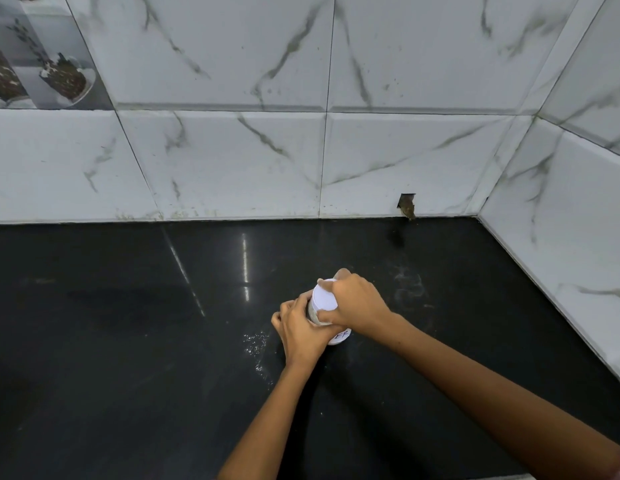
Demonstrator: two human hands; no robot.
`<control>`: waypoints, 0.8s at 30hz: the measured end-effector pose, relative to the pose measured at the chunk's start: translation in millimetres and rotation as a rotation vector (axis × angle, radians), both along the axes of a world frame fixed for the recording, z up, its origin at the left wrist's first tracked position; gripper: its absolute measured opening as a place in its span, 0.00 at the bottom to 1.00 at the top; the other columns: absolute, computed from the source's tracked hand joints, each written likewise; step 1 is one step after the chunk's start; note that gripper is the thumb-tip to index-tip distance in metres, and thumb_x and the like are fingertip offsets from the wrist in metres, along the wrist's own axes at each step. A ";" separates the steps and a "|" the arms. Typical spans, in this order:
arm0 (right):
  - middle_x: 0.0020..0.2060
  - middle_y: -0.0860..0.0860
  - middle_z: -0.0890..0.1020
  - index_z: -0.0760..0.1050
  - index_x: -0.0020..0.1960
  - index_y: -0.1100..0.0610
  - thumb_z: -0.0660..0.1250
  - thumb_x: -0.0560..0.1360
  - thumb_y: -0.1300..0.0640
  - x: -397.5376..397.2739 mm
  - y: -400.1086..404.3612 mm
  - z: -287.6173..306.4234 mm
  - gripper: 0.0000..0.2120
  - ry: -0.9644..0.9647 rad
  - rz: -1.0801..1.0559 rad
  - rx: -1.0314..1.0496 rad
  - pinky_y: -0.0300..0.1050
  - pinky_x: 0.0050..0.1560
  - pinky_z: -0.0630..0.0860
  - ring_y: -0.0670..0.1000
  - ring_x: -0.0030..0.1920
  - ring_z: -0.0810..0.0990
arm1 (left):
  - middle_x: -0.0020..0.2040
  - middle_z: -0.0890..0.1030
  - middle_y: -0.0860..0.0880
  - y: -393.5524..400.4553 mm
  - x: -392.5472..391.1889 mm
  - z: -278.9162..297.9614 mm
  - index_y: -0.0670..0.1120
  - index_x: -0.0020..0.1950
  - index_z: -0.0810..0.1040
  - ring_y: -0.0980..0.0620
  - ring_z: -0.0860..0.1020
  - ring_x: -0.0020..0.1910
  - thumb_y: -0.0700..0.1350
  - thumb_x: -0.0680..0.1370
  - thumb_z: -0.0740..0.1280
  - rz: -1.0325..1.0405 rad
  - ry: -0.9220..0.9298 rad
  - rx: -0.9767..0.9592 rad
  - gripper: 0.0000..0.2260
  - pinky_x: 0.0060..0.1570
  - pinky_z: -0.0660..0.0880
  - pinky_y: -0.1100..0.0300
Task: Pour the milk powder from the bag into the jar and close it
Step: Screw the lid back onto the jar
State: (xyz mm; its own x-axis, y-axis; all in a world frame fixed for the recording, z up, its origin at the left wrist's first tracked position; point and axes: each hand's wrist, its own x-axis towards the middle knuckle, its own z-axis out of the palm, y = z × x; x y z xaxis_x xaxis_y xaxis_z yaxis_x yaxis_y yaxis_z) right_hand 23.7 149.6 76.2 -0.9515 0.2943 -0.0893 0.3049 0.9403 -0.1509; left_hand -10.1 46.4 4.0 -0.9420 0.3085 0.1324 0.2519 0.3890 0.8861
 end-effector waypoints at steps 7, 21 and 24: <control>0.63 0.57 0.70 0.67 0.70 0.52 0.66 0.72 0.45 4.7 -1.1 -10.4 0.29 0.065 -0.041 -0.039 0.52 0.56 0.75 0.58 0.58 0.73 | 0.43 0.67 0.65 0.6 -1.7 -3.3 0.58 0.55 0.76 0.83 0.50 0.53 0.63 0.51 0.69 -0.006 -0.005 0.005 0.32 0.63 0.66 0.46; 0.62 0.58 0.71 0.73 0.66 0.55 0.69 0.72 0.48 -39.8 57.9 -2.9 0.25 0.106 -0.149 -0.110 0.52 0.55 0.74 0.59 0.57 0.75 | 0.43 0.75 0.53 65.0 -48.0 17.8 0.51 0.60 0.77 0.49 0.69 0.58 0.57 0.62 0.77 -0.088 0.006 -0.176 0.28 0.61 0.61 0.53; 0.61 0.58 0.71 0.72 0.67 0.55 0.71 0.71 0.48 -50.4 68.5 -1.3 0.26 0.118 -0.167 -0.129 0.52 0.55 0.75 0.59 0.57 0.76 | 0.43 0.74 0.52 76.5 -56.3 18.0 0.51 0.56 0.78 0.48 0.69 0.58 0.57 0.62 0.76 -0.060 0.024 -0.180 0.25 0.58 0.61 0.55</control>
